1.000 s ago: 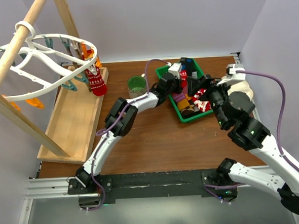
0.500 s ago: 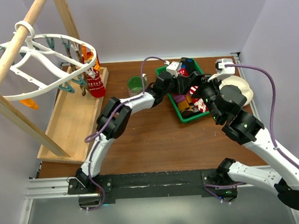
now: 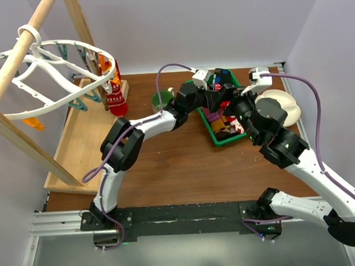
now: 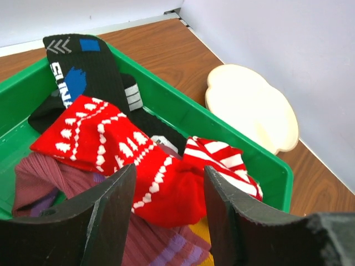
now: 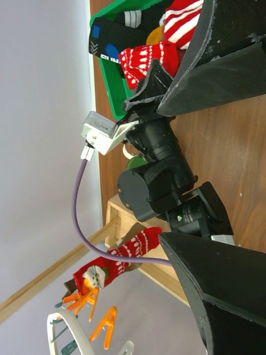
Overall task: Remove the socks clipped to the hanger
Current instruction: Place the sock in the bin, then remove the sock from the hanger.
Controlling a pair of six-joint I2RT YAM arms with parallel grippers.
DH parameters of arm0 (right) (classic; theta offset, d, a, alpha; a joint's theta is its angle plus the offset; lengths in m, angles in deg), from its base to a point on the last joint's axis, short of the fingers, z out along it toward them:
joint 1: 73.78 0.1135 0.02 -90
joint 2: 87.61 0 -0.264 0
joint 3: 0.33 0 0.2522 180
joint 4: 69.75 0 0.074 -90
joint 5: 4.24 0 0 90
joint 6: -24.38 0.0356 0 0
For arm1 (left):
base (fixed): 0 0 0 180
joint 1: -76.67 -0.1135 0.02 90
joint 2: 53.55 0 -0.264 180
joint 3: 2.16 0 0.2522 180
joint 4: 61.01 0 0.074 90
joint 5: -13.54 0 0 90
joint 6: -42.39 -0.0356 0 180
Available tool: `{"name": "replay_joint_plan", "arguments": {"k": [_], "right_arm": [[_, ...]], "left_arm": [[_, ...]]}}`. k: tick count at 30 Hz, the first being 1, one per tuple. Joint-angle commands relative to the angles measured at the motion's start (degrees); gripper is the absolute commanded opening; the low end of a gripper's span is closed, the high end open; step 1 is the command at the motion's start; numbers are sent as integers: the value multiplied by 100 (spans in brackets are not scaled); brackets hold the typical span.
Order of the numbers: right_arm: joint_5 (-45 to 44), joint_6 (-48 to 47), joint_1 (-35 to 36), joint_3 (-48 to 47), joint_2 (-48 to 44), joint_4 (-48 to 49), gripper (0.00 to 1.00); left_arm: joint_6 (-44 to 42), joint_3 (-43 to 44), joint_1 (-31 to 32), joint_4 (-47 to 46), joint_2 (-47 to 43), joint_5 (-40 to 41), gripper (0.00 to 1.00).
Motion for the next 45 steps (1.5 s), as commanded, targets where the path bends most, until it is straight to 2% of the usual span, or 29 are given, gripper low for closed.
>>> {"name": "replay_joint_plan", "arguments": {"k": [1, 5, 9, 11, 16, 22, 24, 29, 31, 39, 45], "right_arm": [[130, 19, 11, -231, 27, 148, 90], [218, 11, 2, -240, 167, 288, 92], [665, -7, -7, -538, 738, 464, 95], [1087, -42, -59, -793, 1010, 499, 95], [2211, 10, -393, -1232, 1819, 955, 95], [3837, -287, -508, -1776, 3047, 1896, 94], [4232, -464, -517, -2041, 3409, 1984, 92], [4954, -429, -534, -2840, 4708, 2415, 91], [5174, -394, -534, -3271, 5062, 2625, 91], [5719, -157, -525, -4877, 7099, 3487, 94], [5870, 37, -517, -6092, 8086, 3628, 98]], "left_arm": [[31, -342, 34, -410, -433, -57, 57], [49, -1053, 105, -690, -855, 22, 56], [224, -2387, 157, -1051, -1644, 346, 56], [356, -2881, 193, -1139, -1970, 540, 56], [689, -4770, 263, -1289, -3411, 1436, 55], [1278, -6134, 307, -341, -5186, 2412, 55], [1663, -6424, 316, 378, -5837, 2867, 55], [2263, -6689, 298, 2163, -7067, 3660, 55], [2483, -6671, 298, 2855, -7288, 3985, 55], [2554, -6408, 254, 3931, -8132, 4355, 58], [2509, -6311, 245, 4415, -8572, 4408, 59]]}}
